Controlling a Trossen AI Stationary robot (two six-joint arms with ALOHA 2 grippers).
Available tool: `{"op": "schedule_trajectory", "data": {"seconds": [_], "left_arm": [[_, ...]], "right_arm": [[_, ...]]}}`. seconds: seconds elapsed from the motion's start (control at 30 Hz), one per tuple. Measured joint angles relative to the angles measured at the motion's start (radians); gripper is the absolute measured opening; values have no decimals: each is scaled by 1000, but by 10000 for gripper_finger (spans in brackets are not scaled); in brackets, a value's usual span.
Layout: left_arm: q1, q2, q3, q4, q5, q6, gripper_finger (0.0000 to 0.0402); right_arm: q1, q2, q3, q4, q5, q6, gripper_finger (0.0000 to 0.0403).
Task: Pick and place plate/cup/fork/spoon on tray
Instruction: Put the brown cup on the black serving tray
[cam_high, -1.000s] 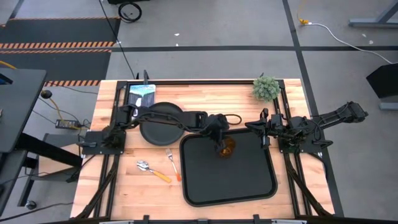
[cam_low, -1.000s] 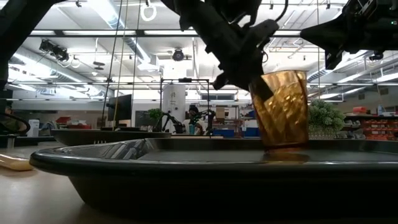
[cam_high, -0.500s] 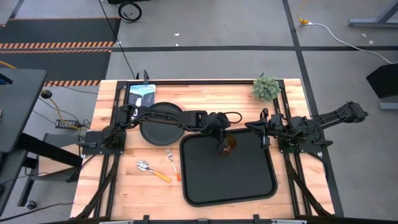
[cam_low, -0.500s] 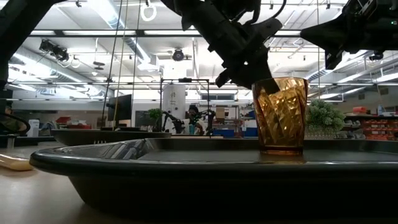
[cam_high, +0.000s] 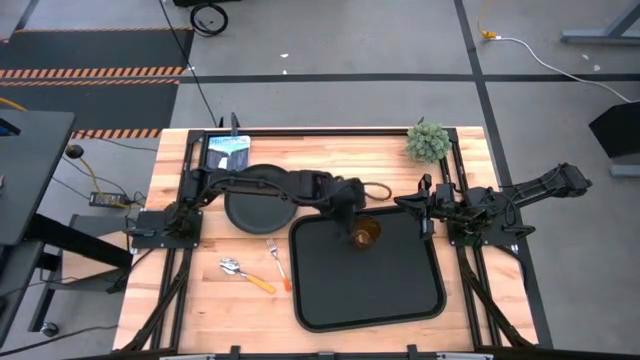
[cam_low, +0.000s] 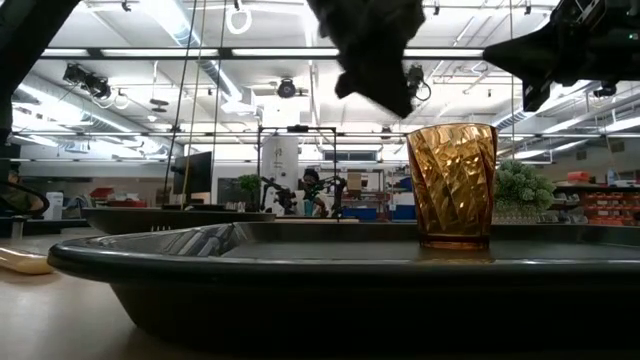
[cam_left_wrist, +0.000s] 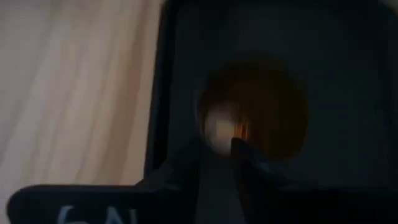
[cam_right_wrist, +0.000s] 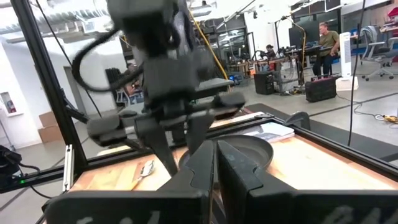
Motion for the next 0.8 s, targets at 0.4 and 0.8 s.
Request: {"op": "schedule_trajectory", "data": {"seconds": [0.4,0.8], "left_arm": [[-41,64,-126,81,-25,-42,42],[-65,193,-128,278,-14,-64,9]], "right_arm": [[0,0,0,-1,0,0,27],[0,0,0,-1,0,0,27]]}}
